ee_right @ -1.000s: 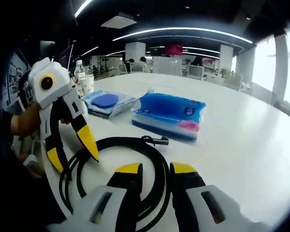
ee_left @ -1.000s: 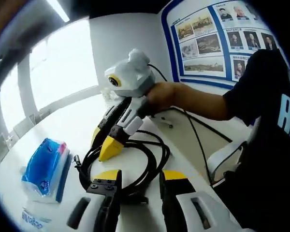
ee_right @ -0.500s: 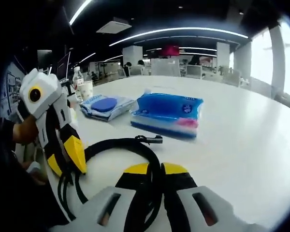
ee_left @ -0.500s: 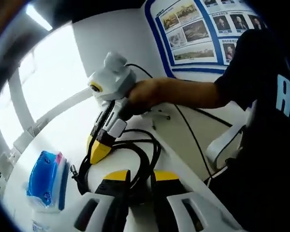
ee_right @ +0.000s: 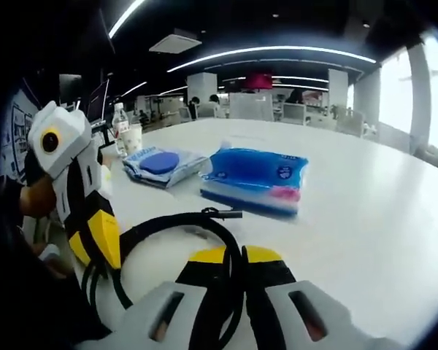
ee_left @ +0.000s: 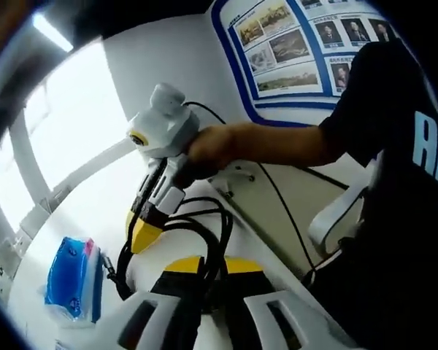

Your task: Arrange the tabletop items into an orderly group along one side of the table until the central work area is clear of visible clutter.

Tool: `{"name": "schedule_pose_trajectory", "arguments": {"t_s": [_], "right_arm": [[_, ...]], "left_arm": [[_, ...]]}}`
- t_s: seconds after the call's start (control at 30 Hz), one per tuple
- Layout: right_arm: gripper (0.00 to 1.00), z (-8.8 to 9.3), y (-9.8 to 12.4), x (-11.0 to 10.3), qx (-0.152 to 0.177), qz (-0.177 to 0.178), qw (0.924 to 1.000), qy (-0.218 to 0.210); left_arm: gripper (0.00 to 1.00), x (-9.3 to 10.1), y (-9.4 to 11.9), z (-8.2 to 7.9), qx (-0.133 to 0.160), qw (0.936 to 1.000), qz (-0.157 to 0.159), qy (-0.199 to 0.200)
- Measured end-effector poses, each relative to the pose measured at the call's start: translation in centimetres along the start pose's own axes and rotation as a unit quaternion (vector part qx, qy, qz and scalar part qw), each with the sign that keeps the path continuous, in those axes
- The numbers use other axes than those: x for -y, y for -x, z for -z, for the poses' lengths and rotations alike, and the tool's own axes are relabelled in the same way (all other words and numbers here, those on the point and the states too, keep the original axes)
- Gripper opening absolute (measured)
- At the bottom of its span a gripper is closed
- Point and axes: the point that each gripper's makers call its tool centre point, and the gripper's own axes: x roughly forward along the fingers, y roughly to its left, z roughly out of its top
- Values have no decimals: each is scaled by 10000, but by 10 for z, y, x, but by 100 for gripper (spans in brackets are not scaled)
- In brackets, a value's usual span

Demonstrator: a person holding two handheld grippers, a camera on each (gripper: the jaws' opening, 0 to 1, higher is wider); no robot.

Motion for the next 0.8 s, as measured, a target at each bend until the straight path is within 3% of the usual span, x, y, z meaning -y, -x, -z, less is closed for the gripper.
{"name": "schedule_pose_trajectory", "arguments": {"t_s": [0.53, 0.8], "right_arm": [[4, -44, 23, -8, 388, 117, 9987, 315], [4, -50, 23, -11, 450, 98, 9983, 349]], "left_arm": [[7, -13, 26, -44, 263, 9986, -234, -383], [7, -14, 24, -37, 274, 9982, -280, -460]]}}
